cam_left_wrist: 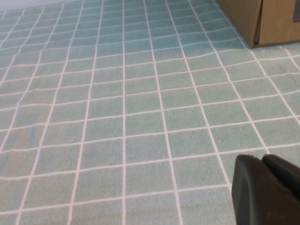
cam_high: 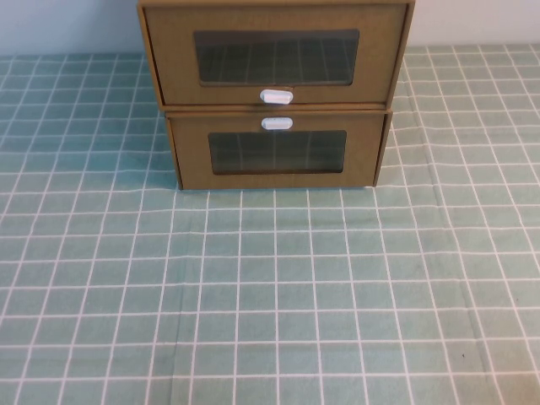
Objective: Open the shoe box
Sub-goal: 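Pull the top drawer of the cardboard box fully open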
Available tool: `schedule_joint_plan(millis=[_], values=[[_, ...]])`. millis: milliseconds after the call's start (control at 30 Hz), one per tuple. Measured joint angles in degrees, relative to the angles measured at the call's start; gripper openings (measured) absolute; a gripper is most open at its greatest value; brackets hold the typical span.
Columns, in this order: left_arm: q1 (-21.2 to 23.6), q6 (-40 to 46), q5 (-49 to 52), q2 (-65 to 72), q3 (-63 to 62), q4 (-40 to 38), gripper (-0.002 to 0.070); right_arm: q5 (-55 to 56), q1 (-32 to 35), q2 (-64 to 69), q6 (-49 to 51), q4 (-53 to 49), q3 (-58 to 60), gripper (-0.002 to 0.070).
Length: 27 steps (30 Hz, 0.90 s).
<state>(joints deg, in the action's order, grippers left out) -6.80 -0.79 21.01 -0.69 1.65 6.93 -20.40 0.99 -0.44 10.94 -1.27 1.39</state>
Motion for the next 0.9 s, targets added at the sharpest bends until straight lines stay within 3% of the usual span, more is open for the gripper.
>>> schedule_joint_plan(millis=[133,267,533,667,800,900], values=[[0.0,0.0,-2.0,0.0,0.0,0.0,-0.0004,3.2,0.0,0.0,0.0,-0.1,0.0,-0.0013],[0.0,0.0,-8.9,0.0,0.0,0.0,-0.0004,13.5,0.0,0.0,0.0,-0.4,0.0,-0.0013],[0.0,0.0,-45.9,0.0,0.0,0.1,-0.0004,50.0,0.0,0.0,0.0,-0.5,0.0,-0.0013],[0.0,0.0,-61.7,0.0,0.0,0.1,-0.0004,62.9,0.0,-0.2,0.0,-0.5,0.0,-0.0013],[0.0,1.2,-71.4,0.0,0.0,-0.9,-0.0004,75.3,0.0,-0.4,0.0,1.3,0.0,-0.0013],[0.0,-0.6,-73.7,-0.1,-1.6,-2.2,-0.0004,77.9,0.0,-0.4,2.0,2.1,-1.1,-0.0013]])
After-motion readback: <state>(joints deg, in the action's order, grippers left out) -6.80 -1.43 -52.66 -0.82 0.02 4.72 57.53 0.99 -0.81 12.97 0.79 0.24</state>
